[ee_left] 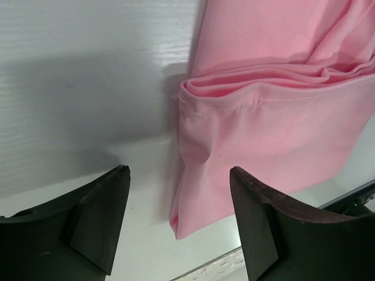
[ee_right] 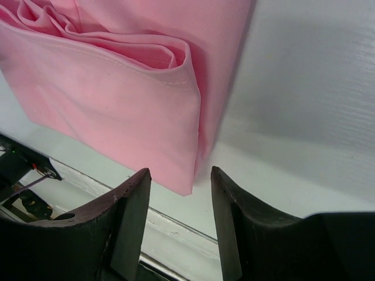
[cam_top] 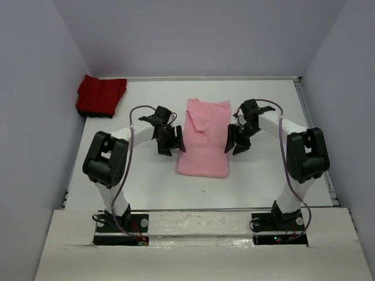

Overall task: Fold and stack the t-shirts
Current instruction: Fold the folded rectangular tshirt in 1/3 of the way

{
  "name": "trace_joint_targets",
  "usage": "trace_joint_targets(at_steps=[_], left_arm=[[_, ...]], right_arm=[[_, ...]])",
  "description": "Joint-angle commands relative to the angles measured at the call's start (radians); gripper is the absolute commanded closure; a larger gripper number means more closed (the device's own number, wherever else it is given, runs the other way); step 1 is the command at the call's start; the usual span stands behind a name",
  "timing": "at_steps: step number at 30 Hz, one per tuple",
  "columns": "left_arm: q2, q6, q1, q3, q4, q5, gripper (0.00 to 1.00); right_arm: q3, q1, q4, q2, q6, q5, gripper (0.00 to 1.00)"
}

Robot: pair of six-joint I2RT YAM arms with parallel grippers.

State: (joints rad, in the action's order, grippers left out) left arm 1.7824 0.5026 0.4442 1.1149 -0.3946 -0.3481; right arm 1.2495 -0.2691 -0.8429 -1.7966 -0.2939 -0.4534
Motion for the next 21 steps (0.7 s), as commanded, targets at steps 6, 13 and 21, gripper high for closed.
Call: trace_joint_targets(at_steps=[6,13,21], left_arm=[[-0.066,-0.053,-0.154,0.025,0.074,-0.022,0.21],[-0.011,-0.070,-0.185,0.040,0.161,-0.055,0.23],[0.009,-0.055,-0.185,0.045,0.209,-0.091,0.25]], right_arm=[[0.057,0.002,0.088,-0.043,0.013,-0.047,0.49],[0.117,0.002,0.137,-0.112,0.016,-0.053,0.52],[0.185,0.002,0.137,-0.164,0.022,-0.041,0.53]])
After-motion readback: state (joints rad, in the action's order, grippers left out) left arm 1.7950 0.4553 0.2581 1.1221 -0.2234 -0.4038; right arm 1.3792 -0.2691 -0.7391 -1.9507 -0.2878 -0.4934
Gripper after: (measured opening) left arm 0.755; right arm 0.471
